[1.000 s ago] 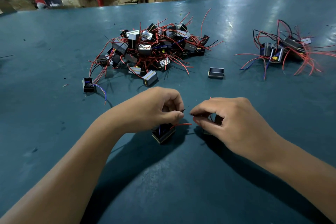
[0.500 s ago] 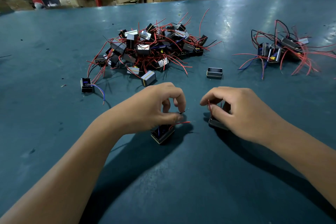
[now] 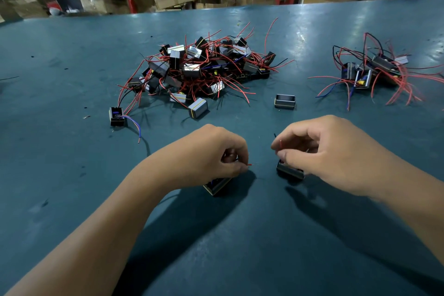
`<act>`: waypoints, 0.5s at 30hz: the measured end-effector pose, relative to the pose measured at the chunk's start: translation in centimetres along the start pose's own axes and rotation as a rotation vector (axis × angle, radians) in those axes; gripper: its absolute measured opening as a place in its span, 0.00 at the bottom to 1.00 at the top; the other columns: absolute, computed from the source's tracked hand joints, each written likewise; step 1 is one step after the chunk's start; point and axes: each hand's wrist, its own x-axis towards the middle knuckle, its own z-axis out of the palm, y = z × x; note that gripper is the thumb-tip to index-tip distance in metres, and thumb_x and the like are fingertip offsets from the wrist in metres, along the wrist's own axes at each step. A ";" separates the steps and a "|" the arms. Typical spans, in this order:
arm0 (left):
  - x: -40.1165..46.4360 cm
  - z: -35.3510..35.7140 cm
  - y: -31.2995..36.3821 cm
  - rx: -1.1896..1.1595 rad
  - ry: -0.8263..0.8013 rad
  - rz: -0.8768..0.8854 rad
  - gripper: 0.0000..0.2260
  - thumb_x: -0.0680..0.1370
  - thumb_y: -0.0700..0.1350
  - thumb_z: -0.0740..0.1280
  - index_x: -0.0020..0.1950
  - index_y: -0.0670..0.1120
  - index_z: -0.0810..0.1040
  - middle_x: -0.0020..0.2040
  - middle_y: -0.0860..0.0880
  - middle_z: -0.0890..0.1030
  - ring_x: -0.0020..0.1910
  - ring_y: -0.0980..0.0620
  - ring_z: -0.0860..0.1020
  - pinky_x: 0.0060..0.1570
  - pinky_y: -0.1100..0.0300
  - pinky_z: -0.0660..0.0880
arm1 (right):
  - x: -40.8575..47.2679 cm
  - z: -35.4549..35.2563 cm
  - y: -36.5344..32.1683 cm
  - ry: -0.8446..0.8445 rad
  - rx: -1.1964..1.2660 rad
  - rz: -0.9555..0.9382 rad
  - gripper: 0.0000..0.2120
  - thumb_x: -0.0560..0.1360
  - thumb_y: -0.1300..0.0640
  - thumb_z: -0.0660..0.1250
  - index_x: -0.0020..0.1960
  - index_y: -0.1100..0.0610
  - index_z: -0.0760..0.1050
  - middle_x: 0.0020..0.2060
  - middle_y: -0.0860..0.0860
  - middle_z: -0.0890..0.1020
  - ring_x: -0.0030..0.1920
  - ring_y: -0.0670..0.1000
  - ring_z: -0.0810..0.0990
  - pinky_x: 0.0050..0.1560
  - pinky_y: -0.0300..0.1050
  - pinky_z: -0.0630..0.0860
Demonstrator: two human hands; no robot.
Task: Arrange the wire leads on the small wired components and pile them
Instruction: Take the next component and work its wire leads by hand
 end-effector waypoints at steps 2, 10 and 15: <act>0.0 0.0 0.0 -0.019 0.005 -0.002 0.01 0.77 0.46 0.72 0.46 0.51 0.82 0.35 0.55 0.77 0.35 0.57 0.74 0.35 0.69 0.66 | 0.1 0.3 0.1 -0.022 0.079 0.013 0.04 0.73 0.54 0.73 0.41 0.46 0.83 0.33 0.43 0.85 0.31 0.42 0.81 0.36 0.32 0.74; -0.2 -0.6 -0.5 -0.101 -0.016 0.024 0.04 0.79 0.48 0.72 0.45 0.52 0.80 0.35 0.65 0.76 0.29 0.58 0.71 0.31 0.68 0.65 | 0.2 2.6 0.7 0.074 0.146 0.046 0.02 0.74 0.47 0.73 0.44 0.44 0.84 0.32 0.38 0.83 0.31 0.38 0.78 0.34 0.29 0.70; -0.1 -0.7 -1.0 -0.161 -0.001 0.039 0.03 0.79 0.47 0.71 0.46 0.52 0.80 0.36 0.63 0.78 0.30 0.56 0.71 0.31 0.61 0.68 | 0.3 3.0 0.5 0.099 0.213 0.014 0.02 0.74 0.52 0.73 0.44 0.48 0.81 0.36 0.40 0.85 0.37 0.43 0.84 0.41 0.44 0.81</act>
